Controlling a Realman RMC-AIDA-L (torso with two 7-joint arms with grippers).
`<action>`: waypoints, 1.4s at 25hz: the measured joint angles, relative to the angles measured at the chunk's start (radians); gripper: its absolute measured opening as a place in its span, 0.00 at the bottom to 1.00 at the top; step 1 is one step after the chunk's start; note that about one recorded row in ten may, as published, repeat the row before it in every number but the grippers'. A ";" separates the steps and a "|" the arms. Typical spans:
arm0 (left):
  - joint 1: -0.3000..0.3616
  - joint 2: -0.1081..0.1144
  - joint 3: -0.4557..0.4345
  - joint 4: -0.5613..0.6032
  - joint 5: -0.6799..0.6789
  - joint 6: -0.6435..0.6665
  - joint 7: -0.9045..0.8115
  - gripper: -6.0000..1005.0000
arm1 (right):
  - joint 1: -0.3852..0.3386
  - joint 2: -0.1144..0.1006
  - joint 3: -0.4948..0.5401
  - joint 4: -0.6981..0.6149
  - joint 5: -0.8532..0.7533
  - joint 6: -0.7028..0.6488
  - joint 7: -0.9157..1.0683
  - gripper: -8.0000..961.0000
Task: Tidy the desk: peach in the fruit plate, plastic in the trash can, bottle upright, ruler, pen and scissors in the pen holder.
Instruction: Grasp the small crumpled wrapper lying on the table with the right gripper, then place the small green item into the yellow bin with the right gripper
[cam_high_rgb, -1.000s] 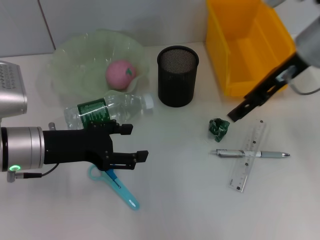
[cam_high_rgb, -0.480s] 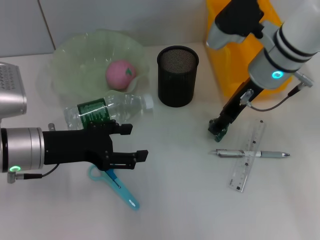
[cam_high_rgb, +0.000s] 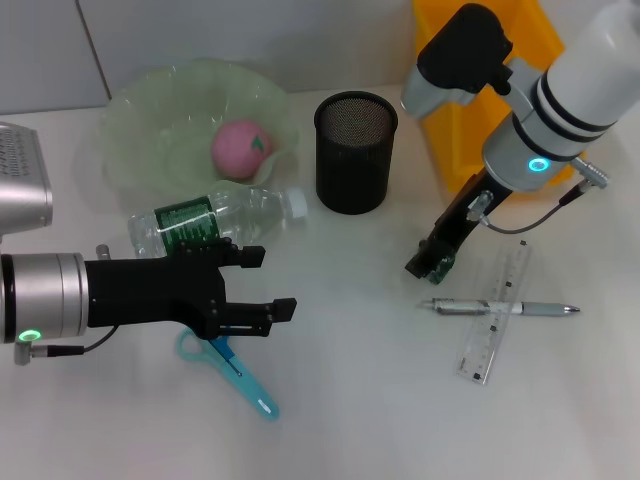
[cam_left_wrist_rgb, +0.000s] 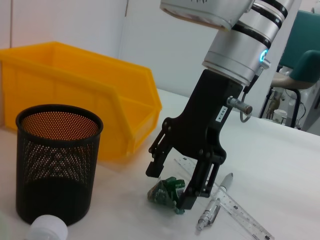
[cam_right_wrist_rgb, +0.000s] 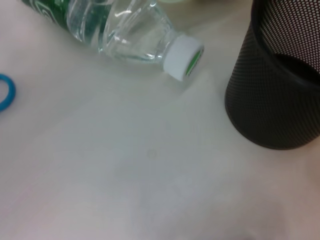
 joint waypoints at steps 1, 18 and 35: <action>-0.001 0.001 0.000 0.000 0.000 0.000 0.000 0.84 | 0.001 0.001 -0.010 0.008 0.002 0.008 0.000 0.84; 0.000 0.004 -0.002 0.001 -0.001 -0.001 0.000 0.84 | 0.007 0.001 -0.021 0.060 0.005 0.064 0.000 0.84; 0.002 0.005 -0.025 -0.007 -0.001 0.007 0.007 0.84 | -0.031 0.000 -0.012 -0.051 0.052 -0.030 0.000 0.48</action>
